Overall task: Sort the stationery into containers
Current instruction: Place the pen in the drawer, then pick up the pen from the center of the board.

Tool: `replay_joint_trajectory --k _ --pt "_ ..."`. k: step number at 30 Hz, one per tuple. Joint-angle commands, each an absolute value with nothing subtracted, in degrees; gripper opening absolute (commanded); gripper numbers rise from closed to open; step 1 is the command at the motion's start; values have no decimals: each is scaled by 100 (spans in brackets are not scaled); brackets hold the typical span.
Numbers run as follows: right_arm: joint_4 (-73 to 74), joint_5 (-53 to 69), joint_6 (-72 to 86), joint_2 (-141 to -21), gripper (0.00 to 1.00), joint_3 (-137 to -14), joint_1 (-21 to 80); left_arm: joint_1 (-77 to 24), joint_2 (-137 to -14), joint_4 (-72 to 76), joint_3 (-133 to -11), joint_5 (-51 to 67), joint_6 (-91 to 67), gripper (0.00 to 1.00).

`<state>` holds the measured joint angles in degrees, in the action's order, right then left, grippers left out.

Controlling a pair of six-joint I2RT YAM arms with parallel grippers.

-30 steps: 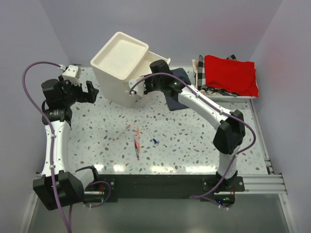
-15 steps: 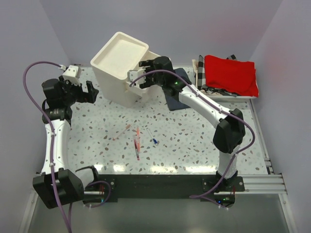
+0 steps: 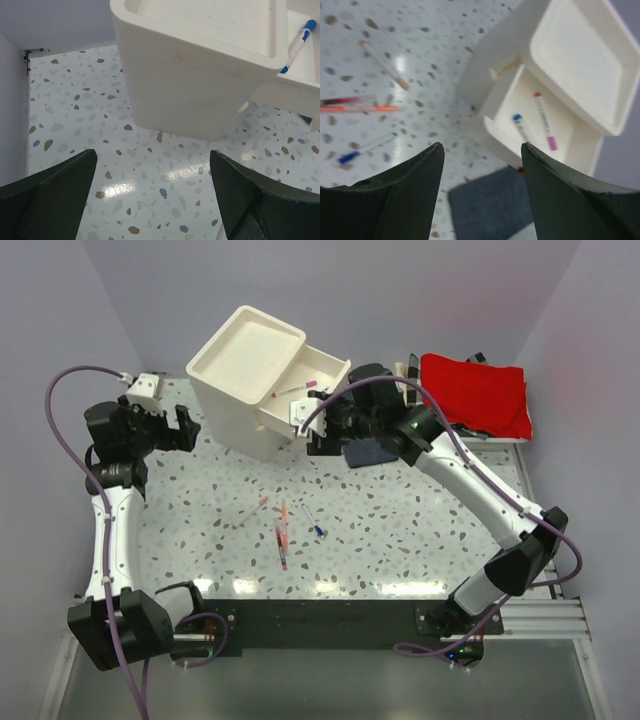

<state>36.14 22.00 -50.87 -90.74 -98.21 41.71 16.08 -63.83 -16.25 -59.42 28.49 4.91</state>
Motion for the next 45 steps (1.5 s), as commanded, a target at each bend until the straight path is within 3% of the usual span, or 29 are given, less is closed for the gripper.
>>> replay_joint_trajectory --k 1,4,7,12,22,39,42,43,45 --pt "3171 2596 -1772 -8993 67 -8625 4324 1652 -6161 -1616 -6424 2611 237 100" --pt "2524 1259 388 -8622 67 -7499 4509 1644 -6082 -1643 -6513 2531 246 100" --pt "2287 739 1062 -8665 63 -6839 4509 1644 -6056 -1652 -6548 2487 290 100" --pt "1671 353 1002 -8973 56 -6451 4553 1652 -6038 -1635 -6469 2452 273 100" --pt "1415 -772 1589 -9808 58 -6635 5114 1652 -5985 -1608 -6267 2329 343 100" --pt "1486 -985 1776 -10731 49 -6592 5361 1626 -5985 -1582 -6152 2188 466 100" --pt "1398 -792 1574 -10915 36 -6601 5396 1626 -6003 -1538 -6117 2206 448 100" --pt "1389 -748 1530 -10951 18 -6601 5396 1626 -5994 -1529 -6100 2206 440 100" --pt "1397 -677 1442 -11030 0 -6609 5423 1617 -6012 -1503 -6082 2215 422 100"
